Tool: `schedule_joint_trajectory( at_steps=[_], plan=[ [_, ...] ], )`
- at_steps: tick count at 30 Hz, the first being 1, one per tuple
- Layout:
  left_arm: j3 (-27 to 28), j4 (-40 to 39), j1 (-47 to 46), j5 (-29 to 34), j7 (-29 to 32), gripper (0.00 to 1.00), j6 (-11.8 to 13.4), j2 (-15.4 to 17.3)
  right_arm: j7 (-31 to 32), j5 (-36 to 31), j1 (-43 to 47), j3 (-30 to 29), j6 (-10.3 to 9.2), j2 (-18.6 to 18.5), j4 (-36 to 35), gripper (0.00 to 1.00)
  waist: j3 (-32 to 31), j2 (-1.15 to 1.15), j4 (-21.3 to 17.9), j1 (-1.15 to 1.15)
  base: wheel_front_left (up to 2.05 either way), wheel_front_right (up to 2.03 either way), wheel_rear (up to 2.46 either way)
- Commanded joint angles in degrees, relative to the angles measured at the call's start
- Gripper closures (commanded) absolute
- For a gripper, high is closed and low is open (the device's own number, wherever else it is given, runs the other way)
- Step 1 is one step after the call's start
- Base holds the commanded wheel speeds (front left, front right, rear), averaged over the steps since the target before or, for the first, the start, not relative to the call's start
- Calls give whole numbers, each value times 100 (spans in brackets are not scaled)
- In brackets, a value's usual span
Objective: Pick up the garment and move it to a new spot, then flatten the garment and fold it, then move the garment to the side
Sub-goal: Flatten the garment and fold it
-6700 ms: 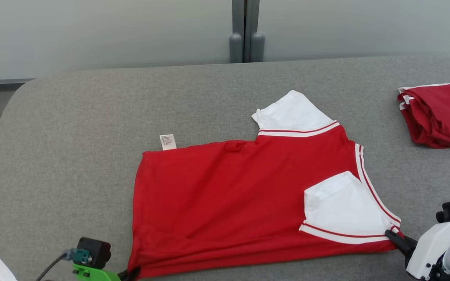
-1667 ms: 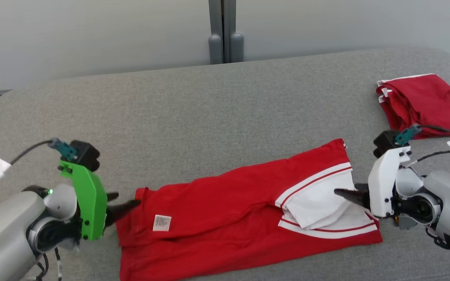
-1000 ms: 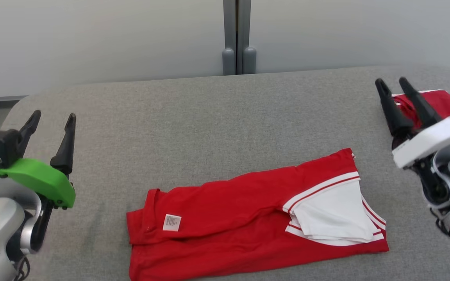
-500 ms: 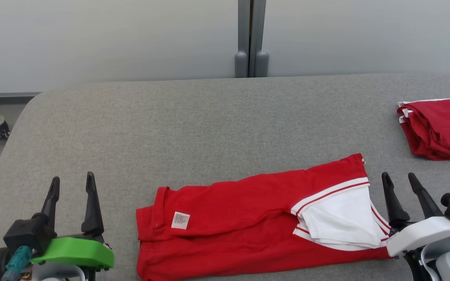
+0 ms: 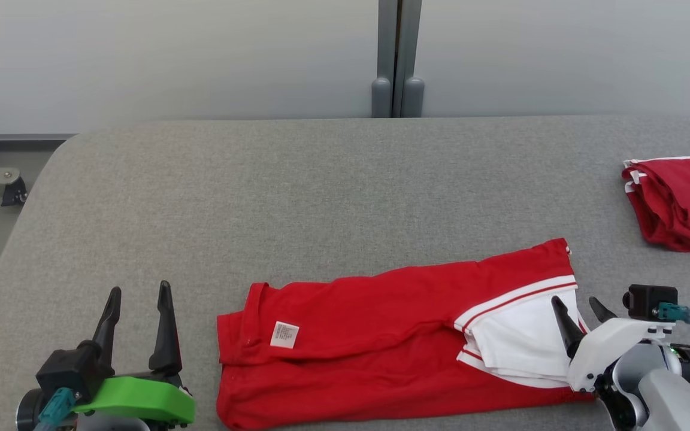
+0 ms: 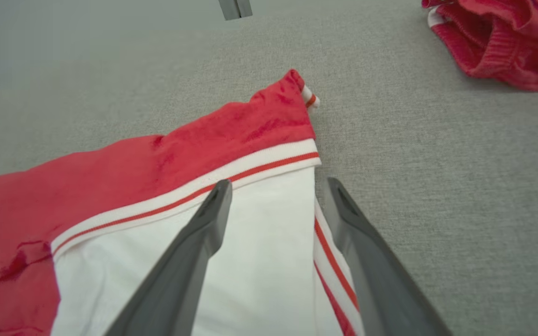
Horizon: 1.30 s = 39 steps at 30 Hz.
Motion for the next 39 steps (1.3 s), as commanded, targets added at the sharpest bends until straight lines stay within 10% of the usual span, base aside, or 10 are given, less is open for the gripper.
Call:
schedule_joint_trajectory(
  at_steps=[1,17,18,20,39],
  plan=[
    [42,55,-105,54,-14,0,-75,-56,104,34,-165,-6,-10,-39,191,0,23,0,46,0,0,0,0],
    [437,547,-284,480,-14,0,-621,-482,2373,298,-882,667,6,250,2304,4,126,0,372,0,0,0,0],
    [452,554,-283,497,-14,0,-642,-499,2492,347,-899,761,14,272,2255,50,121,0,378,0,0,0,0],
    [483,581,-279,545,-14,0,-673,-543,2623,472,-990,929,28,291,2070,100,110,0,388,0,0,0,0],
    [788,769,-91,779,-14,0,-908,-820,1060,520,-1674,382,-10,-936,1930,100,-9,0,257,0,0,0,0]
  ],
)
